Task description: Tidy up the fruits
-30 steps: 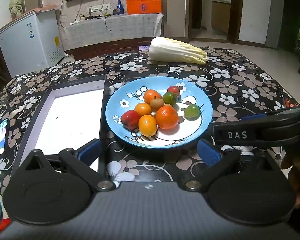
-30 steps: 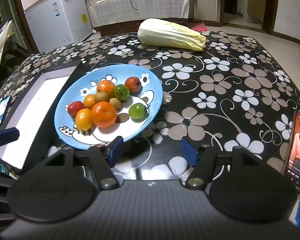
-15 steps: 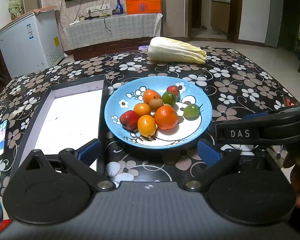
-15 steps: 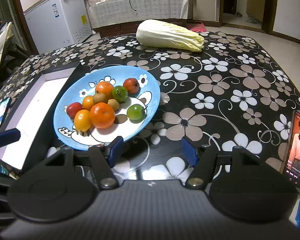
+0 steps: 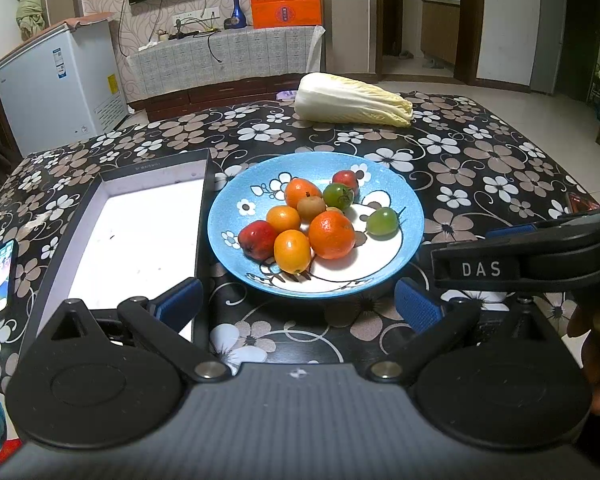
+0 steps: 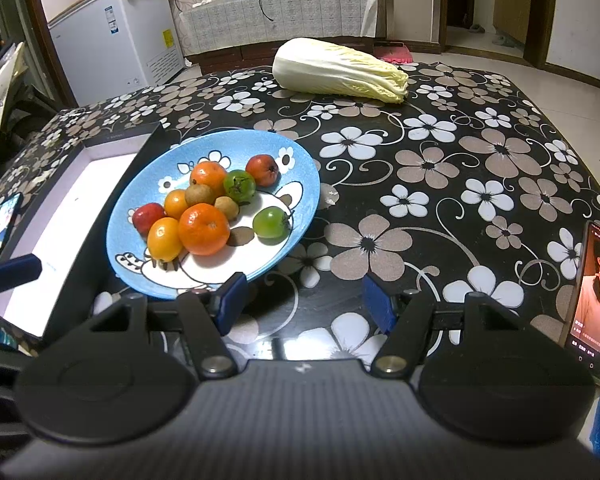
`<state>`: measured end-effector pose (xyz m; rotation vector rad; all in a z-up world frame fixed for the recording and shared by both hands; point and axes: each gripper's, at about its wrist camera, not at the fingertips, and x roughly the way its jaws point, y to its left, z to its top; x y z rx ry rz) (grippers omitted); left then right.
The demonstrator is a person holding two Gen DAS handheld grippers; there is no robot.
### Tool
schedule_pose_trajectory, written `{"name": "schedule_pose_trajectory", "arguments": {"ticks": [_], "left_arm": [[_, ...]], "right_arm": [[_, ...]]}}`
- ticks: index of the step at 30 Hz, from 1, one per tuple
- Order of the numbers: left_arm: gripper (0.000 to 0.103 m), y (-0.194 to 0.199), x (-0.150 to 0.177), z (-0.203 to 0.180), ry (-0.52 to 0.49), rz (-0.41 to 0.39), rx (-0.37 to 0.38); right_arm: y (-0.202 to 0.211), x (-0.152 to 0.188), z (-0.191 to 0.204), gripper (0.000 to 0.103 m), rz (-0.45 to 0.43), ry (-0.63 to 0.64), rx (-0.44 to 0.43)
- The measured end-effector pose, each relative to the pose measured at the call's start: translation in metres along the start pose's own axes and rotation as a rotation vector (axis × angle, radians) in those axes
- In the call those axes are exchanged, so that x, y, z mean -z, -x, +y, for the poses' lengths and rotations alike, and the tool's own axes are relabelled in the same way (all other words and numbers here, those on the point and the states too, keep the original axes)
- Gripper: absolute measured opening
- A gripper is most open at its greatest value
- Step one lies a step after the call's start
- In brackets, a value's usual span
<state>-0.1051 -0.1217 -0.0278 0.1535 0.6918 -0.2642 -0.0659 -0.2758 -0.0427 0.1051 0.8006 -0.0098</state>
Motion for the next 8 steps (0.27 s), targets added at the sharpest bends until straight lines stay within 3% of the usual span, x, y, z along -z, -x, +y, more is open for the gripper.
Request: {"name": "schedule_pose_trajectory", "arguments": {"ticks": [8], "left_arm": [[0.102,0.0007,0.0005,0.0006,0.015,-0.015,0.013]], "right_arm": [[0.0002,-0.0001,0.0000,0.066,-0.001,-0.002,-0.001]]}}
